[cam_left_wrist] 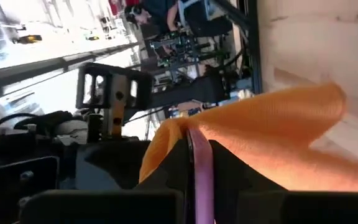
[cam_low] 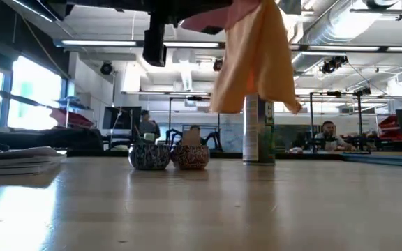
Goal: Apply microfiber cloth
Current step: Wipe the cellphone with the microfiber cloth
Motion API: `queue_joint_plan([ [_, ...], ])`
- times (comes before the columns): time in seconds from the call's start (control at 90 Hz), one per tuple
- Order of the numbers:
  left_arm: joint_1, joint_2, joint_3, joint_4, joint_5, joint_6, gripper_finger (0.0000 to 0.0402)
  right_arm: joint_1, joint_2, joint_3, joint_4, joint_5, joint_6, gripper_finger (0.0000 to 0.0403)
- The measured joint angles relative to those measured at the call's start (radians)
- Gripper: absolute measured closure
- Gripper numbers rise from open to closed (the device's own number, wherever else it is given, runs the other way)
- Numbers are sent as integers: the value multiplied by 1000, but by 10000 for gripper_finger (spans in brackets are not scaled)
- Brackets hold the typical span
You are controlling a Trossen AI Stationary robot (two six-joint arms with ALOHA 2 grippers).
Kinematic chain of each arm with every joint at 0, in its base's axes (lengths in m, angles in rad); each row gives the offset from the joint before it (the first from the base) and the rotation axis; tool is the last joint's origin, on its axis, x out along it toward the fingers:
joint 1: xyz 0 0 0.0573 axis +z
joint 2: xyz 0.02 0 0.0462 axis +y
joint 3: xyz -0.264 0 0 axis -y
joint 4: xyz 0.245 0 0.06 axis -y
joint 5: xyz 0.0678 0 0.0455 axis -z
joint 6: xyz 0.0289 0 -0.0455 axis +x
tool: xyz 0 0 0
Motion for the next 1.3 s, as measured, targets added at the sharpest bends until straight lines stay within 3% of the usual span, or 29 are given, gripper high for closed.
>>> queue_joint_plan([
  [0.167, -1, -1, 0, 8, 35, 9, 389, -4, 8, -1, 41, -87, -44, 403],
  [0.433, -18, -2, 0, 14, 39, 25, 389, -68, 10, -2, 68, 0, -57, 403],
  [0.733, -56, -5, 2, 13, 61, -34, 389, -167, 12, -3, 115, 24, -119, 403],
  [0.989, -63, -5, 3, -1, 47, -67, 389, -139, 10, -4, 79, -137, -89, 403],
  [1.3, -67, -5, 3, -3, 14, -103, 389, -17, 8, -3, 9, -276, 115, 403],
])
